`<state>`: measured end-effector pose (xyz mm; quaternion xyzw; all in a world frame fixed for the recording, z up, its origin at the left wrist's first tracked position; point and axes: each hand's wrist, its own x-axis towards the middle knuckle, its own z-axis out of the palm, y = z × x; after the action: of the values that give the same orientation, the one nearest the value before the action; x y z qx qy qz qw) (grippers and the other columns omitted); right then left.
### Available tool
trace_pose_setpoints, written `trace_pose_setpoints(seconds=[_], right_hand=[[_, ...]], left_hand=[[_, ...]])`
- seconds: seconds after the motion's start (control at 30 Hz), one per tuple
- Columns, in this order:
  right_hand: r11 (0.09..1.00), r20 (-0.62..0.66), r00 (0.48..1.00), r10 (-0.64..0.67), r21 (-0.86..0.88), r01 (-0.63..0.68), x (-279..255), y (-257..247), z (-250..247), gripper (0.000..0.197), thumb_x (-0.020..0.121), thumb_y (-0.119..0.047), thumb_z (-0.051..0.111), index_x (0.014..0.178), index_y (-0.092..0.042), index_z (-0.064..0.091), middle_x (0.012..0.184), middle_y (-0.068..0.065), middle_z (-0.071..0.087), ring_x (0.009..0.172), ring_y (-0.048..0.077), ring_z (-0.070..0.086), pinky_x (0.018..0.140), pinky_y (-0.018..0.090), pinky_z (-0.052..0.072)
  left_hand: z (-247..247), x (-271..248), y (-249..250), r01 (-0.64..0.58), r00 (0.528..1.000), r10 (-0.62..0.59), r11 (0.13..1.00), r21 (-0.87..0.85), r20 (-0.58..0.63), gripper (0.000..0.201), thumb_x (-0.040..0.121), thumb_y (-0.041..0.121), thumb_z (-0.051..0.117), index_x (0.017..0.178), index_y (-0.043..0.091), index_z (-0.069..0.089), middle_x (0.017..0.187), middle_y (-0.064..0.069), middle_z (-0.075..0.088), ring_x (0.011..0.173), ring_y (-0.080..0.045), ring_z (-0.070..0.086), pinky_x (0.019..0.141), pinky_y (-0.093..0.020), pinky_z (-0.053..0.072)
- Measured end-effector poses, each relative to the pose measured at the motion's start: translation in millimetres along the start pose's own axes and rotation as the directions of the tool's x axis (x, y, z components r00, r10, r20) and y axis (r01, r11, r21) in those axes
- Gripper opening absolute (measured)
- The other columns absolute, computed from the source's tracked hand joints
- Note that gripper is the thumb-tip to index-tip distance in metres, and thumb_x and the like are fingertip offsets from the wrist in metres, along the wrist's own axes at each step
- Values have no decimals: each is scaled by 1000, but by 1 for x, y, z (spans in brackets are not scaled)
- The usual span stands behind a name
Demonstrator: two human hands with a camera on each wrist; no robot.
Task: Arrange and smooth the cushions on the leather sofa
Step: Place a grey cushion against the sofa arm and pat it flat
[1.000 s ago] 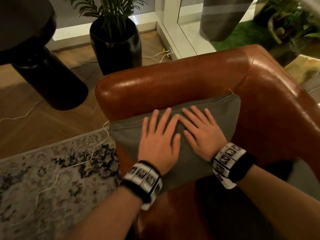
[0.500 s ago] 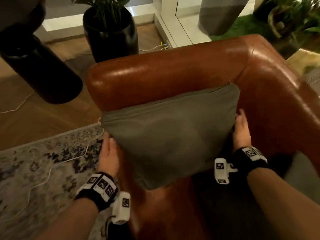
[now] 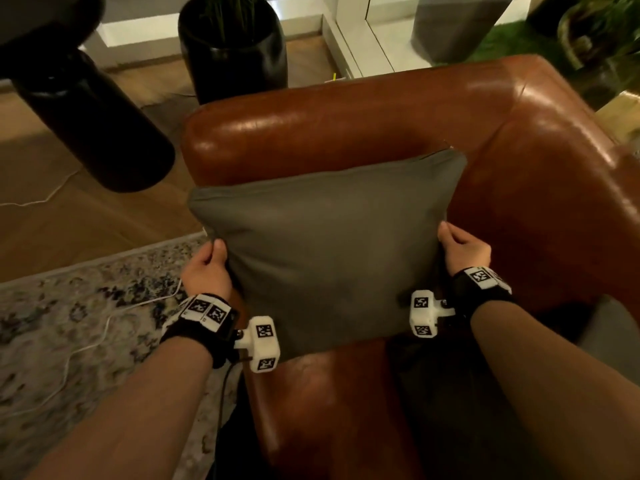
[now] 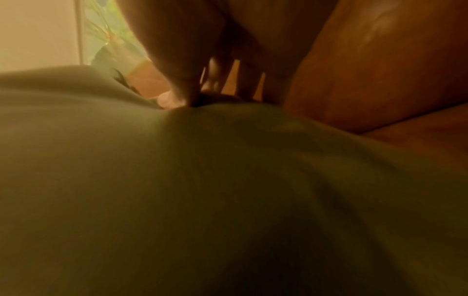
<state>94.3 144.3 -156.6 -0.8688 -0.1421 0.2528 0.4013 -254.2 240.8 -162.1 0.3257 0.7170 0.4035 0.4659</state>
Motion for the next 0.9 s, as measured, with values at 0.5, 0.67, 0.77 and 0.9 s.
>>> trace_pose_setpoints(seconds=[0.5,0.67,0.77,0.9], right_hand=[[12,556,396,-731,-570,822,-19,-32,41,66,97,-56,31,156,-30,18,164,2,16,151,24,8,120,53,9],[337,253,619,-744,-658,674,-34,-19,21,69,98,-54,27,156,-20,14,164,7,11,151,26,3,119,56,7],[11,422,216,-880,-436,900,-100,-4,55,60,96,-41,43,152,-22,29,159,9,26,148,30,17,118,56,14],[-81,515,208,-831,-484,871,-90,54,73,61,95,-44,47,152,-30,30,160,-3,21,148,21,20,120,42,8]], left_hand=[[32,-14,2,-780,416,557,-188,597,719,63,97,52,31,155,35,17,164,4,13,151,-32,6,120,-54,5],[27,-19,2,-767,459,500,-194,611,734,63,98,56,26,156,36,11,165,1,9,151,-37,5,119,-58,6],[26,-19,-1,-773,446,514,-191,605,733,62,98,54,27,156,35,13,165,1,9,150,-37,6,118,-59,6],[19,-5,0,-807,384,519,-214,551,764,63,97,52,31,156,36,12,165,2,8,151,-36,6,120,-56,5]])
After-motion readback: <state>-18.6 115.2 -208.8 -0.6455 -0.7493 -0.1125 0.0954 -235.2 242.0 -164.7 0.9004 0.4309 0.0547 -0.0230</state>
